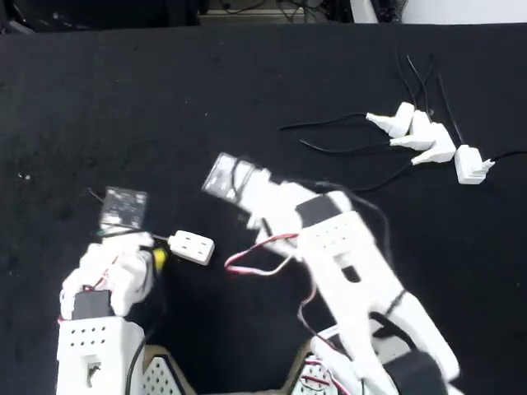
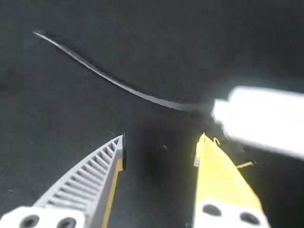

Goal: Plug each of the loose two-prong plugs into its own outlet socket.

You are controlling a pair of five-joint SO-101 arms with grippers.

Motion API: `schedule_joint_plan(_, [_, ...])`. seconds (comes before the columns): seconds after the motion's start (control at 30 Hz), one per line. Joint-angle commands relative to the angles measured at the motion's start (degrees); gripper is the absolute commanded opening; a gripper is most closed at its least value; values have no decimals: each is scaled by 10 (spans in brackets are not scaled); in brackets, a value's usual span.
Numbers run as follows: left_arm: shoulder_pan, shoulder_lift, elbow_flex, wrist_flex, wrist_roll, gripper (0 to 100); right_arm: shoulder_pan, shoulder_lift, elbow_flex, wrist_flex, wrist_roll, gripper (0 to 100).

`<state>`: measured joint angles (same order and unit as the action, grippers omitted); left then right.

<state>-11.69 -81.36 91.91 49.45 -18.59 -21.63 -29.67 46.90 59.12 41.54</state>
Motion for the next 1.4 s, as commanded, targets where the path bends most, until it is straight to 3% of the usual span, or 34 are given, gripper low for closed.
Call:
schedule_joint_plan(0.0, [90,-4,-39,56,-36,249,55,-58,-79,46,-5,10])
schedule_joint_plan(0.2, [189,-5,-59,27,17,249,81,-97,-109,116,-63,10])
schedule_joint_plan(0.33, [223,0,-41,-48,43,249,84,-124,-108,149,-66,10])
schedule_joint_plan(0.47, [245,0,-23,-71,68,249,83,-178,-108,180,-66,11])
schedule_joint_plan(0.67, [236,1,-23,-83,73,249,80,-259,-108,225,-69,11])
schedule_joint_plan(0.93, [196,10,-143,140,28,252,83,-269,-88,238,-69,11])
schedule_joint_plan(1.1, [196,122,-116,76,34,249,80,-272,-86,236,-73,11])
schedule_joint_plan(1.37, [198,328,-204,3,55,251,83,-272,-86,252,-75,11])
